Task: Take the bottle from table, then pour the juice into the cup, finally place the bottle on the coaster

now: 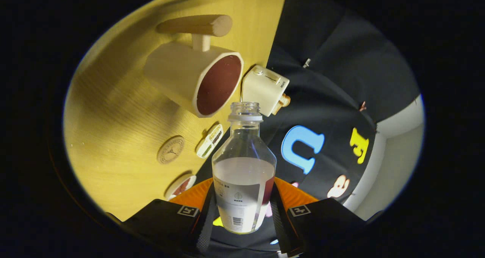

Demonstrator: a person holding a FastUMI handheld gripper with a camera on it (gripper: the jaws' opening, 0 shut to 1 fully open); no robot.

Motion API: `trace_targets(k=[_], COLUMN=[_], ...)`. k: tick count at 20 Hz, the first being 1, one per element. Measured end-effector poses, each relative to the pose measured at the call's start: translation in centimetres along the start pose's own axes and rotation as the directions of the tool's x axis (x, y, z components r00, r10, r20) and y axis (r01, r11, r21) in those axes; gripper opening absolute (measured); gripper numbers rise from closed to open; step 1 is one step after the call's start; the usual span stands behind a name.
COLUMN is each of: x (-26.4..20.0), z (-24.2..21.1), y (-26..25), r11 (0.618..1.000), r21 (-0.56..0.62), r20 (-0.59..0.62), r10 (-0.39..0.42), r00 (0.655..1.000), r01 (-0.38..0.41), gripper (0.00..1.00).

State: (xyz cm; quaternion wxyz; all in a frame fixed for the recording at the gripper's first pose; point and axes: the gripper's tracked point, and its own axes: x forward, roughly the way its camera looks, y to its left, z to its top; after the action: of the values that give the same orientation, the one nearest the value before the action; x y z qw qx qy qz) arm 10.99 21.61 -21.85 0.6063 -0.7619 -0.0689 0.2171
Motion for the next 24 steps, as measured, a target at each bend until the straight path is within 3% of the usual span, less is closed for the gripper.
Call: trace_targets(k=[2,4,8,12,14,17,19,21,24], x=[-0.1,-0.3,-1.2,-1.6,-1.1,-0.4,-0.2,-0.3,0.8], z=[-0.3,0.1,2.5,3.8,3.1,2.2,2.5,2.8,1.7], y=[1.3,2.5,4.1,3.8,3.3,2.7,1.9,0.9,-0.6], r11=[0.989,0.955,0.800,0.552,0.426,0.160,0.015,-0.076,-0.142], r21=[0.141,0.285,0.574,0.807,0.885,0.971,0.981,0.971,0.966], r20=[-0.025,-0.023,0.078,0.152,0.141,0.156,0.190,0.232,0.216], r10=[0.048,0.097,0.159,0.153,0.140,0.130,0.087,0.046,-0.012], r00=[0.999,0.995,0.984,0.976,0.980,0.979,0.978,0.972,0.976], r01=[-0.044,-0.087,-0.175,-0.212,-0.188,-0.176,-0.192,-0.228,-0.216], gripper=[0.71,0.71,0.71,0.72,0.72,0.72,0.71,0.71,0.72])
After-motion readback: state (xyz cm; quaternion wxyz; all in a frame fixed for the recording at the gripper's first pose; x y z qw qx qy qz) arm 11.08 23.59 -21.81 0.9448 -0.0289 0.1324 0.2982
